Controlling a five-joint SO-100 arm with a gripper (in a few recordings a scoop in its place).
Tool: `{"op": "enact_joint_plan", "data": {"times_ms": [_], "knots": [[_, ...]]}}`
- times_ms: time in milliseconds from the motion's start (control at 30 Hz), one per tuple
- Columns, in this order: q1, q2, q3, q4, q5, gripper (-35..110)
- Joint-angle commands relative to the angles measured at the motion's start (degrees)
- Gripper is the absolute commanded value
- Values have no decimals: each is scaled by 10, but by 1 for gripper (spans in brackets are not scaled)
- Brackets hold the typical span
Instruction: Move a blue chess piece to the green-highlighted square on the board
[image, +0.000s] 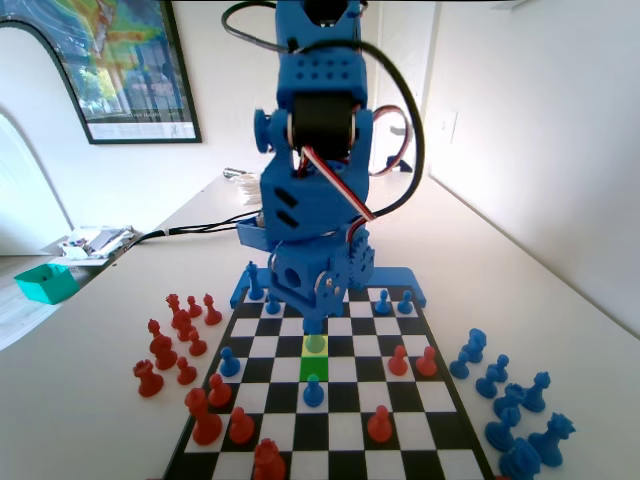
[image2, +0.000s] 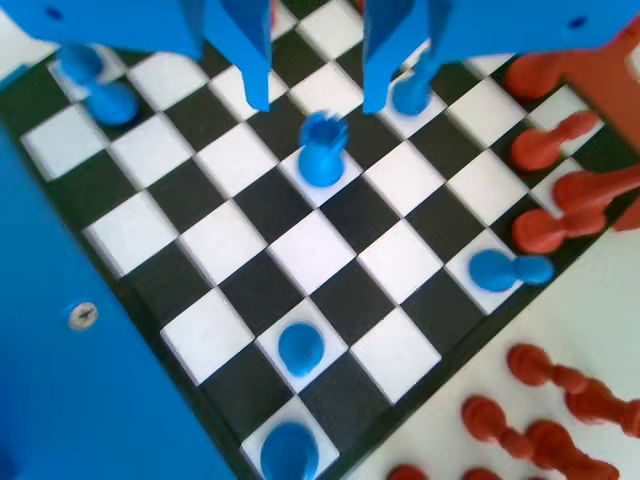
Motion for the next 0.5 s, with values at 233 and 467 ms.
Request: {"op": "enact_joint_plan", "data": {"times_ms": [233, 467], "knots": [[13, 12, 24, -29, -13, 15], [21, 9, 29, -35, -20, 15]]}}
